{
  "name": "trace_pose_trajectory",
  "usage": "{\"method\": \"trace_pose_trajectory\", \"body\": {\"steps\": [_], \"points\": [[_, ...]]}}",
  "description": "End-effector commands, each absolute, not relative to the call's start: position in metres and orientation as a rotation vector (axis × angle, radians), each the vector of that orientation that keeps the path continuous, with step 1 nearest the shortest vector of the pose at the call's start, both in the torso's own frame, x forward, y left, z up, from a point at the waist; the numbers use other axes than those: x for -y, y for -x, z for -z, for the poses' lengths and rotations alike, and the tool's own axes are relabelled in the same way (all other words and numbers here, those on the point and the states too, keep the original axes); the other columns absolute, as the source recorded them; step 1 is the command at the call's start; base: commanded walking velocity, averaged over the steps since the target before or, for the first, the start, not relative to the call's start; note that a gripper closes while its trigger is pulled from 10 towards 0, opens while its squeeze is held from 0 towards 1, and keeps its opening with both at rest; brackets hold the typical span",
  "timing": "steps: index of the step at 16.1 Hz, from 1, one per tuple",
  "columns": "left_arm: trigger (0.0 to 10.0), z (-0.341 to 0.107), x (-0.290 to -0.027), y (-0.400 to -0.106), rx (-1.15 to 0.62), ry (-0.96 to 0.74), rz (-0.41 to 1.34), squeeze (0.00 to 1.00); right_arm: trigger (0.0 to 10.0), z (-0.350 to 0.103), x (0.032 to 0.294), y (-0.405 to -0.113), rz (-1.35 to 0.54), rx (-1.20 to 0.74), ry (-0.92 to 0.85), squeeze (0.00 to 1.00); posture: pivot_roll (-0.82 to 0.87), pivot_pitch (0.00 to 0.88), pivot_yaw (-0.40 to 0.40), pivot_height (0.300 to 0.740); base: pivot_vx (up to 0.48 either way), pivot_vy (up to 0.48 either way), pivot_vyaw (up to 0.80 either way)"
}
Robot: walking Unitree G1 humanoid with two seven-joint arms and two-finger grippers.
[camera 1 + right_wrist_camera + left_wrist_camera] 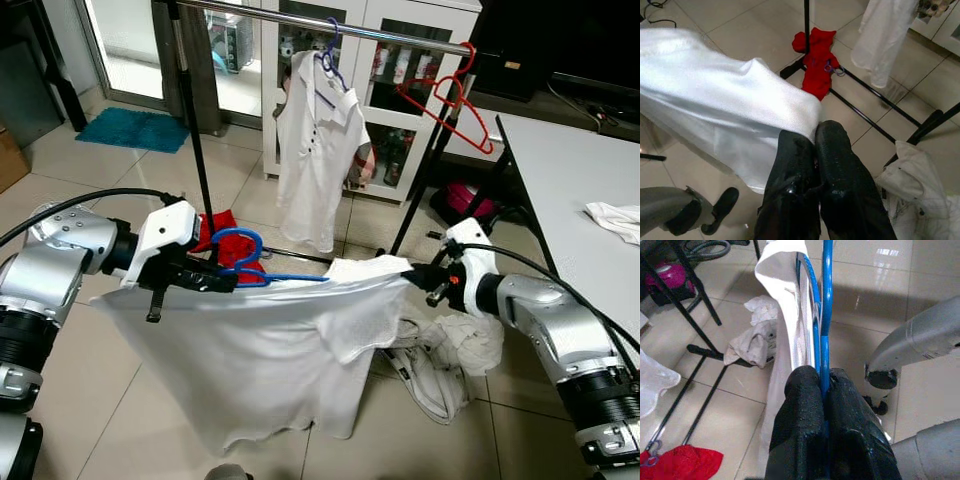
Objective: Hang hanger
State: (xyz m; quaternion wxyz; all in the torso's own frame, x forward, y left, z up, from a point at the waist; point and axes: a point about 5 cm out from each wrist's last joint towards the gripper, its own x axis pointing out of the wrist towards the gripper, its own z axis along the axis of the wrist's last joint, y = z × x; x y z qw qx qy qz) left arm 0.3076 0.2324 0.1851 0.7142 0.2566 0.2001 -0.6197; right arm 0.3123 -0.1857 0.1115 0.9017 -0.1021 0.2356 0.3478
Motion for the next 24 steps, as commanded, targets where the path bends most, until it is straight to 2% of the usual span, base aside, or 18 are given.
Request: {"method": "trace_pose_trajectory", "body": {"steps": [1,7,9,11,14,15,18,24], "points": [[0.0,-0.186,-0.232,-0.305,-0.461,-0.583,1.394,0.0,10.0,-0.114,0.198,-0.314,-0.678,-0.494,0.182,1.0,-0.02,0.0,-0.071,0.74,0.0,0.0,0.0],[0.0,-0.188,-0.231,-0.305,-0.467,-0.551,1.402,0.0,10.0,-0.111,0.207,-0.301,-0.8,-0.552,0.245,1.0,-0.02,0.0,-0.069,0.74,0.0,0.0,0.0],[0.0,-0.189,-0.23,-0.307,-0.45,-0.56,1.384,0.0,10.0,-0.121,0.207,-0.301,-0.846,-0.489,0.246,1.0,-0.02,0.0,-0.069,0.74,0.0,0.0,0.0],[0.0,-0.191,-0.226,-0.311,-0.412,-0.584,1.371,0.0,10.0,-0.153,0.185,-0.292,-1.055,-0.303,0.197,1.0,-0.02,0.0,-0.067,0.74,0.0,0.0,0.0],[0.0,-0.19,-0.214,-0.313,-0.369,-0.623,1.392,0.0,10.0,-0.166,0.153,-0.288,-1.156,-0.229,0.209,0.99,-0.02,0.0,-0.063,0.74,0.0,0.0,0.0],[0.0,-0.189,-0.205,-0.313,-0.338,-0.626,1.416,0.0,10.0,-0.165,0.135,-0.287,-1.186,-0.212,0.219,0.0,-0.03,0.0,-0.062,0.74,0.0,0.0,0.0],[0.0,-0.189,-0.187,-0.313,-0.288,-0.629,1.468,0.0,10.0,-0.161,0.1,-0.287,-1.187,-0.205,0.203,0.0,-0.02,0.0,-0.062,0.74,0.0,0.0,0.0],[0.0,-0.189,-0.17,-0.318,-0.224,-0.626,1.481,0.0,10.0,-0.157,0.075,-0.286,-1.195,-0.209,0.199,0.0,-0.03,0.0,-0.06,0.74,0.0,0.0,0.0]]}}
